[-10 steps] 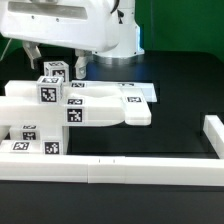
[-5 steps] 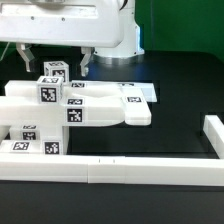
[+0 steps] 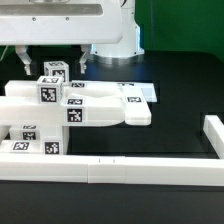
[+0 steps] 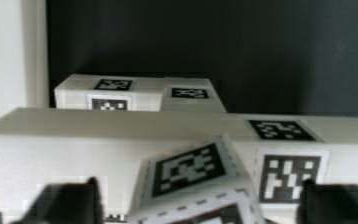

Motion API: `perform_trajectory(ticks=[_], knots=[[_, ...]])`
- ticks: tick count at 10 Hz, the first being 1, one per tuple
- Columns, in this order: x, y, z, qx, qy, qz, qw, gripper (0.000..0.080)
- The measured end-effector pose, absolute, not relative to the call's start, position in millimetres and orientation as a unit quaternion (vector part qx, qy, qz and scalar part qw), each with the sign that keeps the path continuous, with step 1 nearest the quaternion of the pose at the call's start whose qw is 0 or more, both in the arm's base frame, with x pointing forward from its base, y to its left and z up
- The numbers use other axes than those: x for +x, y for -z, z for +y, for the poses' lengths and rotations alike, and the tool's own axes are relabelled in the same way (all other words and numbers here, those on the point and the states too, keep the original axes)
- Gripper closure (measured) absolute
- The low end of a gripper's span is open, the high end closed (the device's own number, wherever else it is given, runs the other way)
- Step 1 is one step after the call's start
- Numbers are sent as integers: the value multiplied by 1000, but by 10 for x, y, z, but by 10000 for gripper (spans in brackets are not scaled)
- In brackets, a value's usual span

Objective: Assemble chair

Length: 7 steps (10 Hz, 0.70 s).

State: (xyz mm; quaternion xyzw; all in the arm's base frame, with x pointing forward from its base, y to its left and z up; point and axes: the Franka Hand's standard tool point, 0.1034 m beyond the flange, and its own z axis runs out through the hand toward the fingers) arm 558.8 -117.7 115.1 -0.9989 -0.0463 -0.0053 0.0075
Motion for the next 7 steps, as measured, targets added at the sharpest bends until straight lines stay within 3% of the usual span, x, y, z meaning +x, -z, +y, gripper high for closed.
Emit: perform_trajectory(ticks=[1,2,3,7], knots=[[5588,-1151,-1177,-999,5,-40,8,405],[5589,-1152,-1177,-999,5,-38,8,405],[5588,-1152,-1178,-1000,5,-27,8,517],[5590,-1151,-1173,-997,5,74,9,517]])
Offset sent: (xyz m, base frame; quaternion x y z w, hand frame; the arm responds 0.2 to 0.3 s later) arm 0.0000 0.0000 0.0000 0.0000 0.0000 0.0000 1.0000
